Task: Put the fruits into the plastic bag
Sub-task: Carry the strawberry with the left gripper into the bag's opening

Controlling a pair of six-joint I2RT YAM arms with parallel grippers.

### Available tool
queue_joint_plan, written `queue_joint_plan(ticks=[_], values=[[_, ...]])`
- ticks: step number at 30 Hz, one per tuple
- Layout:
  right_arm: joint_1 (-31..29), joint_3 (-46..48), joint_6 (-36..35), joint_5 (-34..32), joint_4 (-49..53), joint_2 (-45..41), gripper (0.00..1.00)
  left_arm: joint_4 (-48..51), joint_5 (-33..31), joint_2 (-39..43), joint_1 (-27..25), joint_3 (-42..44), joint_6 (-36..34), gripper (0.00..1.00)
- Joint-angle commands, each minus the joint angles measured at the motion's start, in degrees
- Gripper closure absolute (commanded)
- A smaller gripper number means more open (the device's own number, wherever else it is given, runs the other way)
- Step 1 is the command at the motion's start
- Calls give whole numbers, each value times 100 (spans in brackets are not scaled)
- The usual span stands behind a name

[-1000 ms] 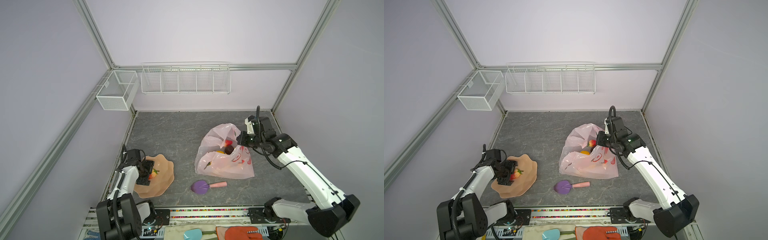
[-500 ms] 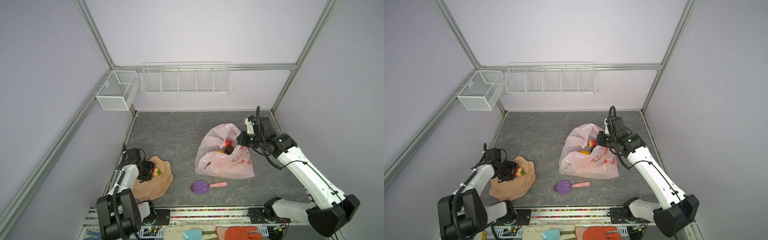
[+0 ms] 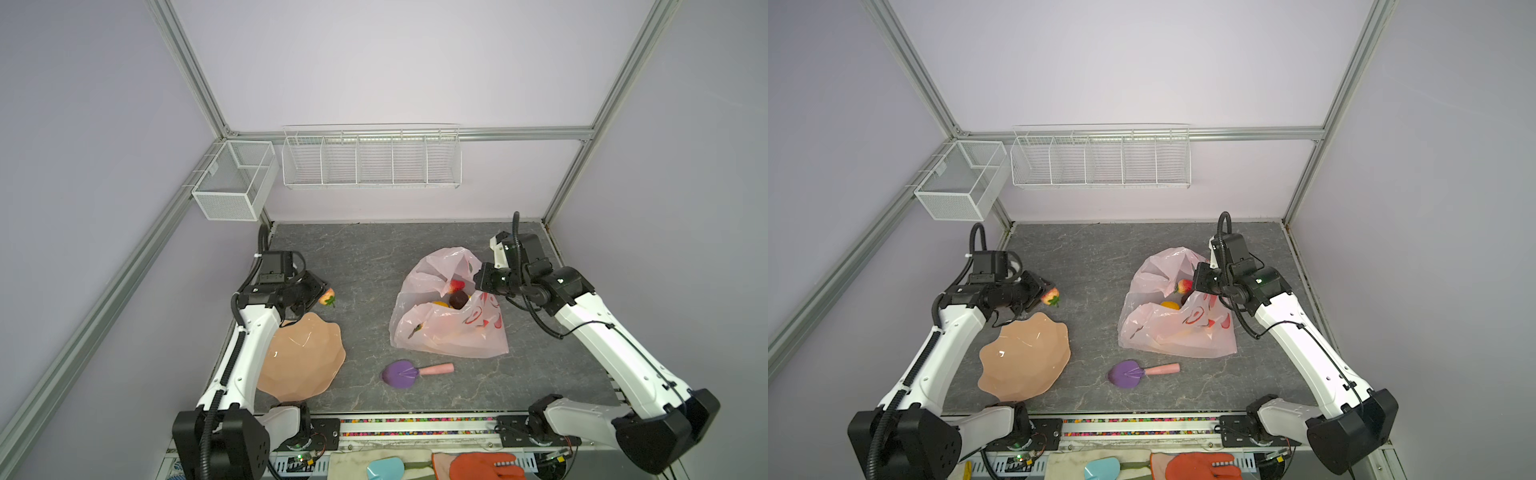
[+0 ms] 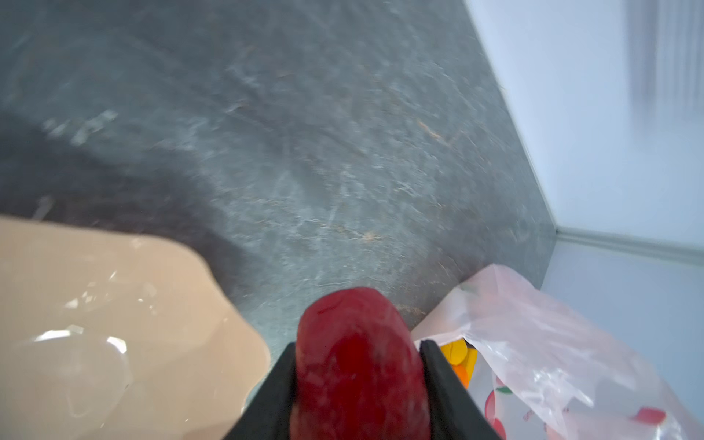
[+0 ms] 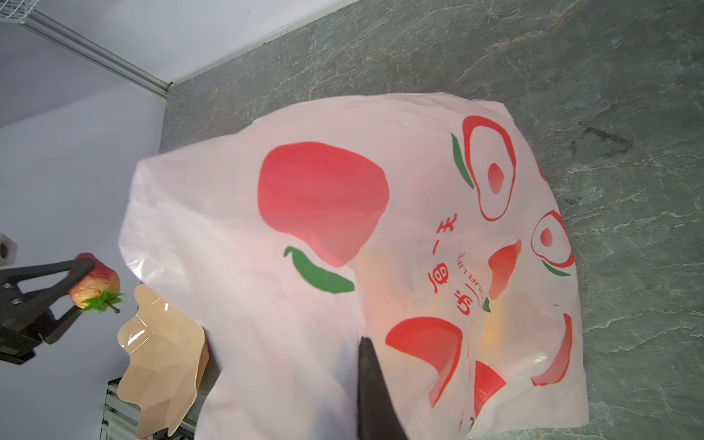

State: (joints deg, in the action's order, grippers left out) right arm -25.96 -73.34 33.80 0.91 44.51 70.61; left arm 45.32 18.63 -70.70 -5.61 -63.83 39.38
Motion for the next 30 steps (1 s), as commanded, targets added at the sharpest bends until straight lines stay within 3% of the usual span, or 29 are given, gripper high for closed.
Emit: queue_joint_plan(ticks=[1,7,15,22,30], values=[[29,-93,-76,-52,68,14,94,714,-408,-561,-770,-713,-1419,68],[32,-94,-88,-73,88,14,94,1406,-1367,-1613,-2307,-2129,-3287,71],[31,-97,-111,-96,147,7,94,1602,-1545,-2216,-3701,-2995,-5197,76],[29,-130,-148,-91,224,32,94,1948,-1981,-2931,-4393,-3498,-5930,76],[36,-159,-148,-48,259,56,94,1995,-2084,-3809,-4619,-4219,-6099,76]])
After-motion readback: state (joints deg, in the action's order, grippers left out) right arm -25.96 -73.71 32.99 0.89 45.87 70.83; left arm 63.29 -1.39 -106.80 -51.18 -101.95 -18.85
